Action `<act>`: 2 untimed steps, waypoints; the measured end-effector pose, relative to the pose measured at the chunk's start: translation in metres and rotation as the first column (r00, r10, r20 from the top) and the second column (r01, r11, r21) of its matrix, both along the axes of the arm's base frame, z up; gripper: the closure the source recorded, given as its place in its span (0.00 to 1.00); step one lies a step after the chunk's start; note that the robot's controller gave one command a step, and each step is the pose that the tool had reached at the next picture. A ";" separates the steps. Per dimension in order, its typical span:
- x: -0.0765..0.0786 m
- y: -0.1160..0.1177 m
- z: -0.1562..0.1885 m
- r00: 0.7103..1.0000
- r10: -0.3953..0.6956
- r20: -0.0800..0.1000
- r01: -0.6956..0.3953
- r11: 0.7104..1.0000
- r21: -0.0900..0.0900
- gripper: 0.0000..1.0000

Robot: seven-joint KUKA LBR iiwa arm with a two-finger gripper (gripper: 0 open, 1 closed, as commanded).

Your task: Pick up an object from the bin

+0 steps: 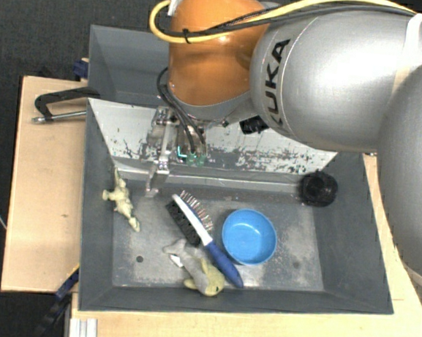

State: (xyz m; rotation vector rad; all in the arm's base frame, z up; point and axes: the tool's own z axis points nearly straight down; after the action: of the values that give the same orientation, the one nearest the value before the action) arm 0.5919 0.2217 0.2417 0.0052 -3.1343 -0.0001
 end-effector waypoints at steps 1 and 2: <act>-0.012 -0.114 -0.160 0.996 0.089 0.016 -0.089 0.996 0.002 0.00; -0.026 -0.134 -0.140 0.998 -0.055 0.013 0.055 0.998 0.003 0.00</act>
Offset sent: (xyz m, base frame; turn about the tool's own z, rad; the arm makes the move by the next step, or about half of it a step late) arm -0.0153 -0.1224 -0.1717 -0.0879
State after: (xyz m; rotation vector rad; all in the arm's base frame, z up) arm 0.5660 0.0874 0.1021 -0.0812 -3.1459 -0.0043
